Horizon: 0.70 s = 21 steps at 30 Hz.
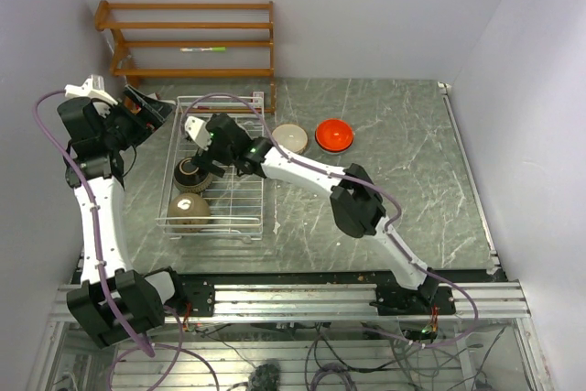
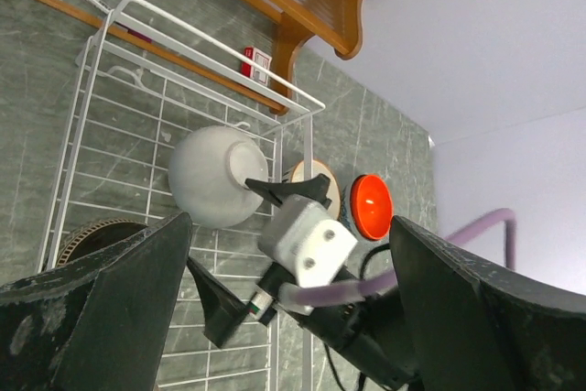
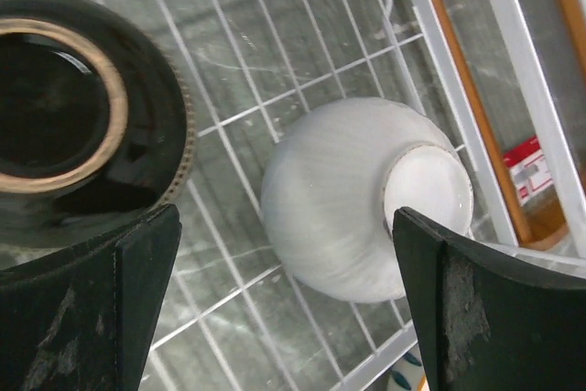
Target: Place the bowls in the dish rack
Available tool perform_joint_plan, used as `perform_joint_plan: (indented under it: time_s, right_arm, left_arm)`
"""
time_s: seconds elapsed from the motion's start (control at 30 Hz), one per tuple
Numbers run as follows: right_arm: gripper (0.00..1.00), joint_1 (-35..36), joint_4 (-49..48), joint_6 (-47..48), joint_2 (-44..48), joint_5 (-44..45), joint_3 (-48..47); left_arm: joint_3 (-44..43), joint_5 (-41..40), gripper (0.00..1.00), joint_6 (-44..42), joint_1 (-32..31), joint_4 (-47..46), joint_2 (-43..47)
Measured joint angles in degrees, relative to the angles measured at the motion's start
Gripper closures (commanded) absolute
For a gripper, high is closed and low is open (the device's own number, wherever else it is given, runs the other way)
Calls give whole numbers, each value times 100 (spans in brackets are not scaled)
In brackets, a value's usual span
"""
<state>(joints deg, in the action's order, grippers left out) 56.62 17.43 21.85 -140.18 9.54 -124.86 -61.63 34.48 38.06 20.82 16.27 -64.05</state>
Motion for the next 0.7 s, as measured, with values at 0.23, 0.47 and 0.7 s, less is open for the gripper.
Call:
perform_joint_plan:
  time_s: [0.23,0.47,0.7]
  right_arm:
    - [0,-151,55,-688,1067,-925,824]
    - [0,-1327,-654,-2087,2806,-1823,2465]
    - [0,-2793,-1259,-3268,3956,-2225,4009]
  left_arm:
    - [-59,0,1,-44,0,15,-101]
    - [-376,-140,1,-326,-157,221,-289]
    - [-1145,-1172,4,-938,-1611,715,-870]
